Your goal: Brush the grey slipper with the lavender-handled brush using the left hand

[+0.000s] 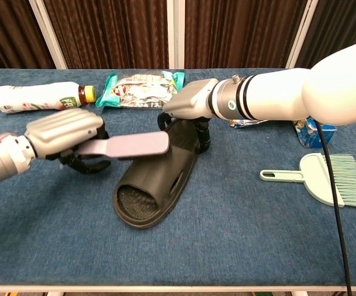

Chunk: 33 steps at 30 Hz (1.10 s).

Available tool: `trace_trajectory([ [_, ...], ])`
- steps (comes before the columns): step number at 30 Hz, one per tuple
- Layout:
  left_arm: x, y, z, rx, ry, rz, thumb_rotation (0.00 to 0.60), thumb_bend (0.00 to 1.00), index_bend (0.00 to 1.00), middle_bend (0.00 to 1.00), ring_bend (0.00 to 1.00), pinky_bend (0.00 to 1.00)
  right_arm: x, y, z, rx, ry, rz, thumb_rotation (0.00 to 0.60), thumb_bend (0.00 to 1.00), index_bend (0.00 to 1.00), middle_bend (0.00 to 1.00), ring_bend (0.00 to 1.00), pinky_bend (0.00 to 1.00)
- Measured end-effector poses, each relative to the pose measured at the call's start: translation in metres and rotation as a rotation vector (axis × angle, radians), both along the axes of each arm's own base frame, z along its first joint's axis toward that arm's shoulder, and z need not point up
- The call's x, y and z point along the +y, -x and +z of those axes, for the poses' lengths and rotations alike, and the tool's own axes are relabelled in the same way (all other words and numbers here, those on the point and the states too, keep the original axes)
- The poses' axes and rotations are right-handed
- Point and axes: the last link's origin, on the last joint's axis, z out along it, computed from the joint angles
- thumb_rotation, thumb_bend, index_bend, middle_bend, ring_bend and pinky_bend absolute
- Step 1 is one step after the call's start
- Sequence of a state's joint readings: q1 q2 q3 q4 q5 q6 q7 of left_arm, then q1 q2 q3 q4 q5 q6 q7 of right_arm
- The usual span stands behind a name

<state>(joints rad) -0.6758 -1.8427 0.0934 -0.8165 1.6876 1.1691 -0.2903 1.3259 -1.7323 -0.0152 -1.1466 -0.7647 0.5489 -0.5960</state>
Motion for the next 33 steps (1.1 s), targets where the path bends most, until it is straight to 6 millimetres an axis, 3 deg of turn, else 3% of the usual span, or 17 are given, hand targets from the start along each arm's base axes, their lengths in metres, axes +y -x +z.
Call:
trace_trajectory([
  [7,-0.022,-0.001,-0.002,0.003,0.046,-0.058,0.600,0.45,1.00,1.00,1.00,1.00,0.000,-0.001,-0.002,-0.002,-0.002,-0.002,0.600,0.17,0.49,0.42,0.22,0.24],
  [10,-0.029,-0.004,0.000,-0.016,0.065,-0.067,0.600,0.45,1.00,1.00,1.00,1.00,0.001,-0.001,-0.001,-0.001,-0.003,0.003,0.600,0.17,0.44,0.41,0.19,0.23],
  [12,-0.033,-0.006,0.005,-0.042,0.072,-0.064,0.600,0.45,1.00,1.00,1.00,1.00,0.002,0.000,-0.001,0.000,-0.005,0.002,0.600,0.16,0.36,0.36,0.13,0.20],
  [15,-0.032,-0.007,0.018,-0.096,0.051,-0.035,0.600,0.45,1.00,1.00,1.00,1.00,0.002,0.003,0.001,0.011,-0.015,-0.003,0.600,0.10,0.13,0.17,0.02,0.10],
  [17,-0.028,-0.004,0.025,-0.123,0.028,0.002,0.600,0.45,1.00,1.00,1.00,1.00,0.003,0.004,0.003,0.016,-0.021,-0.008,0.600,0.05,0.02,0.04,0.00,0.02],
  [22,-0.009,0.012,0.040,-0.153,-0.049,0.143,0.600,0.45,1.00,1.00,1.00,1.00,0.006,0.005,0.012,0.007,-0.025,-0.022,0.600,0.03,0.00,0.00,0.00,0.00],
  [29,0.007,0.038,0.041,-0.034,-0.137,0.258,0.600,0.43,0.99,1.00,0.94,1.00,0.010,0.003,0.049,-0.089,0.014,-0.049,0.600,0.02,0.00,0.00,0.00,0.00],
  [33,0.009,0.046,0.036,0.044,-0.155,0.281,0.600,0.40,0.86,0.91,0.82,1.00,0.009,0.008,0.086,-0.176,0.058,-0.078,0.600,0.02,0.00,0.00,0.00,0.00],
])
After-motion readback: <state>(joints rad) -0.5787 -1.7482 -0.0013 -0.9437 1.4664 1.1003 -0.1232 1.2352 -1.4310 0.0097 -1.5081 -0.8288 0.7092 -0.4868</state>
